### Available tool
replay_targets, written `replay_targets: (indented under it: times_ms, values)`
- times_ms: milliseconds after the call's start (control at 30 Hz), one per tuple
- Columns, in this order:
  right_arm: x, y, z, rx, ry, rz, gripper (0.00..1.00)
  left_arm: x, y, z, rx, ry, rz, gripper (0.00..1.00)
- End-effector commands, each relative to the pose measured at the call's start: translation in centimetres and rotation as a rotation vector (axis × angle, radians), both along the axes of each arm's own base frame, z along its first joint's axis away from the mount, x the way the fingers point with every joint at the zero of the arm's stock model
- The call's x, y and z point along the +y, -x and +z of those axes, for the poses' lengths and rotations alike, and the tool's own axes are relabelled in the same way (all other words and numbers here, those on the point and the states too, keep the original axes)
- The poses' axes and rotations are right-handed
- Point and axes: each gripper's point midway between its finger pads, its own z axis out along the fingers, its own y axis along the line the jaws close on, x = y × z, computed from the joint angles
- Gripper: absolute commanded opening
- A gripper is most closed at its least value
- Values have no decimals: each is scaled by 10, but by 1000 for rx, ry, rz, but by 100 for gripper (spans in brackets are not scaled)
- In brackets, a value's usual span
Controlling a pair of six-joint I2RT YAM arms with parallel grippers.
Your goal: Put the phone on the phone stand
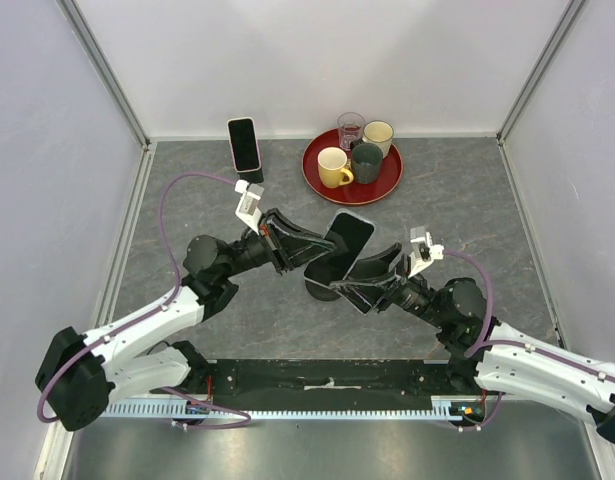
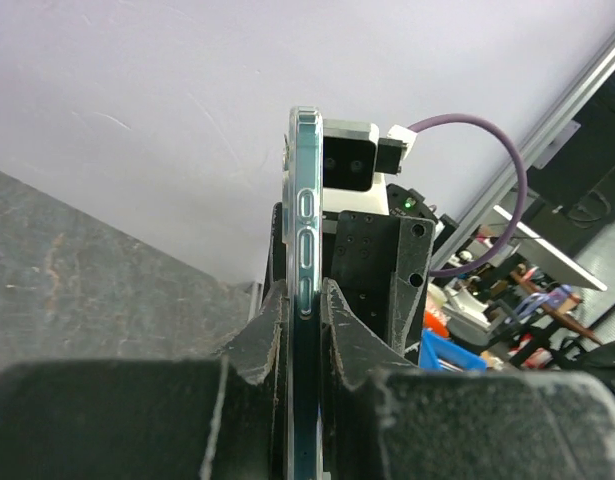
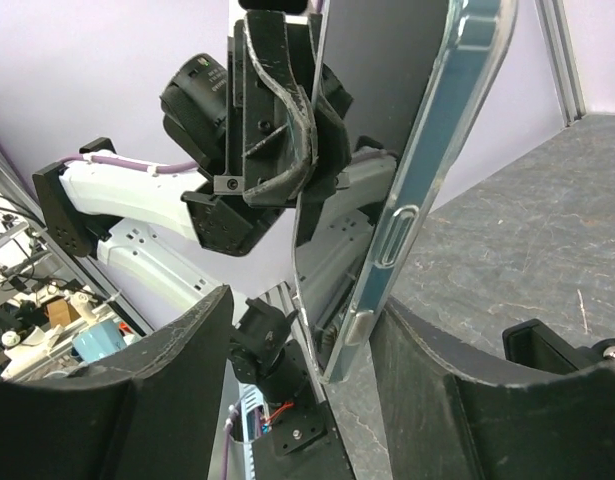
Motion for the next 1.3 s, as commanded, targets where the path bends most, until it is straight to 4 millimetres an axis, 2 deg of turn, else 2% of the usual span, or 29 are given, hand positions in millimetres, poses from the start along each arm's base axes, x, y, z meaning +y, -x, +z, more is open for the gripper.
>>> replay_targets:
  times_ms: [0,33,167,500,567,600,633,667,700,733,767,800,833,867,933,1000,1067,1100,1167,1200,1267]
  values:
    - [-2,5,18,-43,-78,19,61,11,21,42,-54,176,-110,2]
    - [-2,1,17,-35,-77,3,60,10,21,41,-55,175,-116,2]
    - [-2,-5,12,-24,-83,-26,45,6,23,39,-56,164,-150,2]
    - [-1,-5,9,-12,-108,-20,19,-5,21,31,-33,120,-200,2]
    - [-2,-6,7,-9,-95,-27,3,-12,21,24,-33,69,-229,2]
    - [-3,-8,5,-7,-83,-42,0,-15,22,21,-40,40,-247,2]
    - [-8,-8,9,-25,-78,-62,0,-22,18,17,-46,-17,-255,7]
    - [-8,-12,-3,-5,-22,-81,0,-25,21,11,-51,-65,-293,13]
    - [-18,-13,2,-8,-34,-114,0,-28,20,17,-66,-84,-299,19]
    - [-21,-12,0,-14,-21,-122,0,-33,13,0,-9,-165,-293,32]
    - [-24,-11,-9,0,15,-126,0,-35,11,-2,-6,-186,-293,37]
    - [-35,-9,-1,-10,-5,-150,0,-36,11,0,-16,-192,-294,41]
    - [-39,-8,3,-26,9,-163,0,-36,11,-1,-21,-195,-298,50]
    - [-40,-10,-14,0,93,-173,0,-36,12,-1,-28,-194,-304,53]
    - [-49,-8,-18,3,184,-190,0,-35,14,1,-45,-193,-311,63]
    - [-55,-3,-15,-23,222,-187,0,-35,15,2,-59,-199,-316,65]
    - [-57,10,-10,-52,247,-131,0,-35,15,-1,-68,-217,-318,65]
    - [-58,16,0,-75,240,-105,0,-37,15,0,-79,-219,-327,65]
    - [-57,24,-4,-87,284,-65,0,-38,26,-2,-115,-233,-396,65]
    - [-57,26,0,-95,291,-53,0,-41,27,-3,-107,-250,-423,66]
    - [-53,37,-2,-105,314,12,0,-44,34,-8,-125,-270,-460,69]
